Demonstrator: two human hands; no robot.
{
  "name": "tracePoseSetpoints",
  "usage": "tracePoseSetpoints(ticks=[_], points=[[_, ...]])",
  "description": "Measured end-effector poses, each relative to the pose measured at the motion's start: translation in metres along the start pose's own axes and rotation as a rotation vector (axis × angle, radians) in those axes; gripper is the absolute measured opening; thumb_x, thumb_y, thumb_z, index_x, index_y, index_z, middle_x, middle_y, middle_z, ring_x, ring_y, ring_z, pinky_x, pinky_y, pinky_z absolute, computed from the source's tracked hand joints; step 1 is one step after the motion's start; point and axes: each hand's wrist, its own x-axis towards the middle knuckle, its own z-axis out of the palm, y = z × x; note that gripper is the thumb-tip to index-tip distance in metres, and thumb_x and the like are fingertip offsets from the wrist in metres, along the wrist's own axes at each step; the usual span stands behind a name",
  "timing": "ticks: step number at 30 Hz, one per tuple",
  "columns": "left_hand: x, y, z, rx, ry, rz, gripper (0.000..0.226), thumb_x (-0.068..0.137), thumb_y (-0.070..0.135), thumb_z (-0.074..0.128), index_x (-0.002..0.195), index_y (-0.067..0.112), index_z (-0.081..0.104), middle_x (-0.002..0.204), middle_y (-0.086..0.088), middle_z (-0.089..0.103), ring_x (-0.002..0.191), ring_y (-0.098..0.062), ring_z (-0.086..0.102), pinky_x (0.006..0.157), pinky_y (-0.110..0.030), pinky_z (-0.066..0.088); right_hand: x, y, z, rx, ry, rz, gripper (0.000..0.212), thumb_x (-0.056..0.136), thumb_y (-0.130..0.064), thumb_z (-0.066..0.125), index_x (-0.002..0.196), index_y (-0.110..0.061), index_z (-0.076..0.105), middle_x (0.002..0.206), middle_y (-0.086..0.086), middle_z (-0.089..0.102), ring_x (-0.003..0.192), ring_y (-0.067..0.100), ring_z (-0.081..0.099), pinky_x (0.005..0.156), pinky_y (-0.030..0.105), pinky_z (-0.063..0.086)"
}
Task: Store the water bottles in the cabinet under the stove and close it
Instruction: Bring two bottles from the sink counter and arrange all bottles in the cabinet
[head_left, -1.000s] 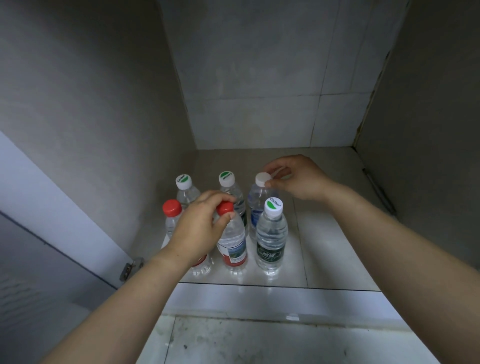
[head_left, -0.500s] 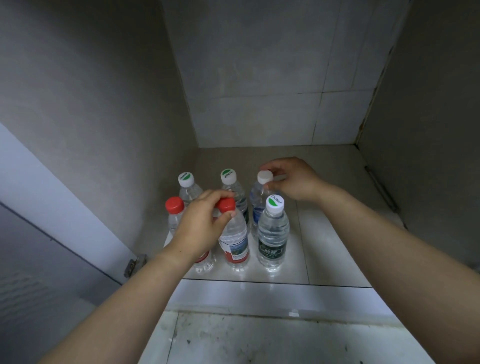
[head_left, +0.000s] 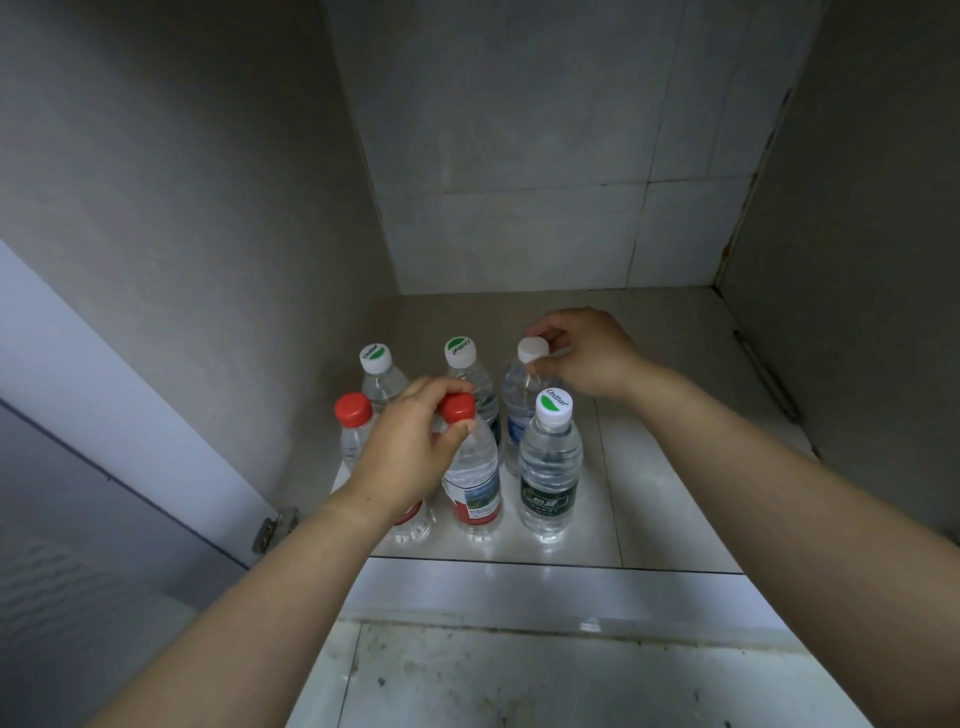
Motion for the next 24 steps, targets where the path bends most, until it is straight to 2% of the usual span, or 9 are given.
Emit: tracePoseSetpoints(ticks=[3, 5, 8, 11, 14, 24], points=[[-0.001, 0.000, -0.001, 0.028, -0.015, 0.002, 0.036, 0.083, 0.022, 0.066, 0.118, 0.022, 0.056, 0.109, 0.008, 0.054, 0.100, -0.010, 0.052, 0.089, -0.029, 0.048, -0.002, -0.001, -0.005, -0.008, -0.014, 0.000, 0.030, 0.069, -0.014, 0.079, 0.097, -0.018, 0.068, 0.097, -0.001, 0.069, 0.091, 0.018, 0.066, 0.088, 0.033, 0.052], [0.000, 0.000, -0.004, 0.055, -0.027, 0.018, 0.036, 0.084, 0.024, 0.066, 0.119, 0.022, 0.056, 0.108, 0.008, 0.053, 0.098, -0.009, 0.051, 0.088, -0.026, 0.046, -0.007, -0.004, -0.011, -0.005, -0.007, 0.002, 0.034, 0.070, -0.020, 0.079, 0.102, -0.018, 0.067, 0.097, -0.003, 0.067, 0.091, 0.018, 0.066, 0.089, 0.034, 0.052], [-0.001, 0.001, -0.007, 0.073, -0.043, 0.037, 0.037, 0.085, 0.027, 0.064, 0.120, 0.023, 0.056, 0.107, 0.008, 0.053, 0.095, -0.007, 0.049, 0.085, -0.021, 0.041, -0.018, -0.006, -0.020, -0.028, -0.010, -0.020, 0.033, 0.074, -0.026, 0.076, 0.105, -0.020, 0.066, 0.098, -0.008, 0.064, 0.090, 0.016, 0.065, 0.087, 0.030, 0.051], [-0.002, 0.001, -0.009, 0.094, -0.042, 0.031, 0.039, 0.085, 0.027, 0.064, 0.123, 0.021, 0.055, 0.111, 0.002, 0.058, 0.098, -0.013, 0.055, 0.086, -0.024, 0.043, -0.027, -0.005, -0.023, -0.073, -0.035, -0.018, 0.036, 0.075, -0.030, 0.075, 0.109, -0.021, 0.065, 0.100, -0.009, 0.062, 0.091, 0.013, 0.062, 0.085, 0.026, 0.048], [-0.001, 0.001, -0.011, 0.097, -0.036, 0.005, 0.037, 0.085, 0.023, 0.064, 0.121, 0.017, 0.056, 0.111, -0.003, 0.059, 0.100, -0.018, 0.058, 0.086, -0.027, 0.045, -0.022, -0.004, -0.022, -0.075, -0.001, -0.009, 0.036, 0.076, -0.029, 0.074, 0.110, -0.021, 0.064, 0.107, -0.006, 0.064, 0.093, 0.014, 0.062, 0.086, 0.027, 0.047], [0.002, 0.001, -0.015, 0.111, -0.092, 0.024, 0.035, 0.087, 0.015, 0.061, 0.122, 0.014, 0.057, 0.114, -0.007, 0.059, 0.104, -0.023, 0.055, 0.089, -0.029, 0.043, -0.003, -0.003, 0.001, -0.011, -0.020, 0.016, 0.030, 0.077, -0.014, 0.071, 0.106, -0.015, 0.067, 0.108, 0.004, 0.069, 0.099, 0.020, 0.064, 0.094, 0.034, 0.049]])
